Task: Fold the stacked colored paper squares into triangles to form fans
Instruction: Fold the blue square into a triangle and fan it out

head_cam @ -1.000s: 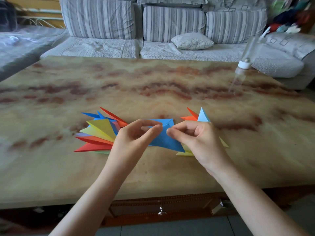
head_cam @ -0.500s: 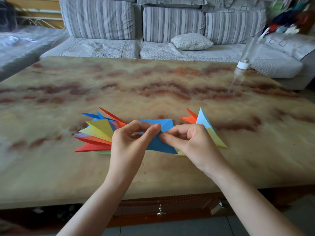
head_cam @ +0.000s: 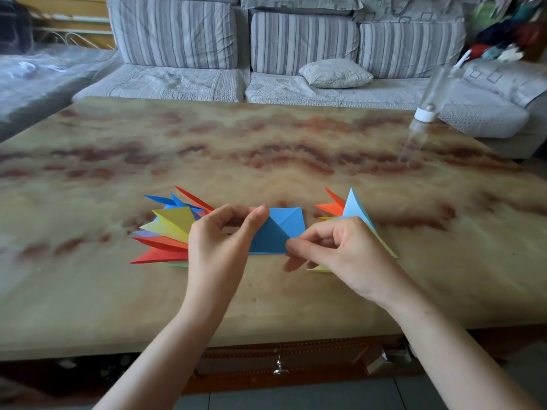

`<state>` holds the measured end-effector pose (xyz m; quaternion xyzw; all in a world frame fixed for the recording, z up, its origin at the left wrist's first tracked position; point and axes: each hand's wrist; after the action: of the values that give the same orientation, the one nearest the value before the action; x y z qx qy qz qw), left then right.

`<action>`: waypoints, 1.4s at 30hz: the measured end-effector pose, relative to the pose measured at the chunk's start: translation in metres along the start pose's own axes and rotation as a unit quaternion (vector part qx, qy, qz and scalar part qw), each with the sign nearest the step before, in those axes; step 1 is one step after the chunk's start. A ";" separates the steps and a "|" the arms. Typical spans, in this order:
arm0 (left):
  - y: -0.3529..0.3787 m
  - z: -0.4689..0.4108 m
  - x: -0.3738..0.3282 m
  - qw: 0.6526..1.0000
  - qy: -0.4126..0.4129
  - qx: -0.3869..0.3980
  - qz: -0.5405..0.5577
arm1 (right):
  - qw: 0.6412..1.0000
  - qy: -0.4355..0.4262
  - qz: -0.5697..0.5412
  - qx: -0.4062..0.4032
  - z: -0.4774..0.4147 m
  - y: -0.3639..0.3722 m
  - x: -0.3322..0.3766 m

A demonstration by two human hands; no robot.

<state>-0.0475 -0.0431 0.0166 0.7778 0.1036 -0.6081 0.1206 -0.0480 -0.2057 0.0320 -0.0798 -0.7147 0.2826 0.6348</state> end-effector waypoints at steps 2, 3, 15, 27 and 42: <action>0.001 0.000 0.003 1.000 -0.001 -0.001 -0.004 | 1.000 0.005 0.024 -0.002 0.000 0.001 0.000; 0.001 0.000 0.004 1.000 0.001 0.000 -0.009 | 0.999 0.005 0.035 -0.003 0.000 0.001 -0.001; 0.003 -0.002 0.005 0.998 -0.067 0.011 0.012 | 0.992 0.005 0.119 -0.034 0.007 -0.002 0.002; 0.011 -0.001 0.012 0.995 -0.041 0.094 0.010 | 0.995 -0.008 -0.027 -0.094 0.001 -0.017 -0.006; 0.003 -0.007 0.033 0.868 0.101 0.231 -0.427 | 0.981 0.136 0.053 -0.129 -0.007 -0.082 -0.045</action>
<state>-0.0320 -0.0435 -0.0136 0.7205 0.2941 -0.5246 -0.3453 -0.0130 -0.2927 0.0346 -0.2365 -0.6470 0.2076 0.6945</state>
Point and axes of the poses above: each hand's wrist, its own z-axis away from the middle knuckle, its own y-axis out of the palm, x = y × z, and after that the axes turned 6 degrees about z, right-handed
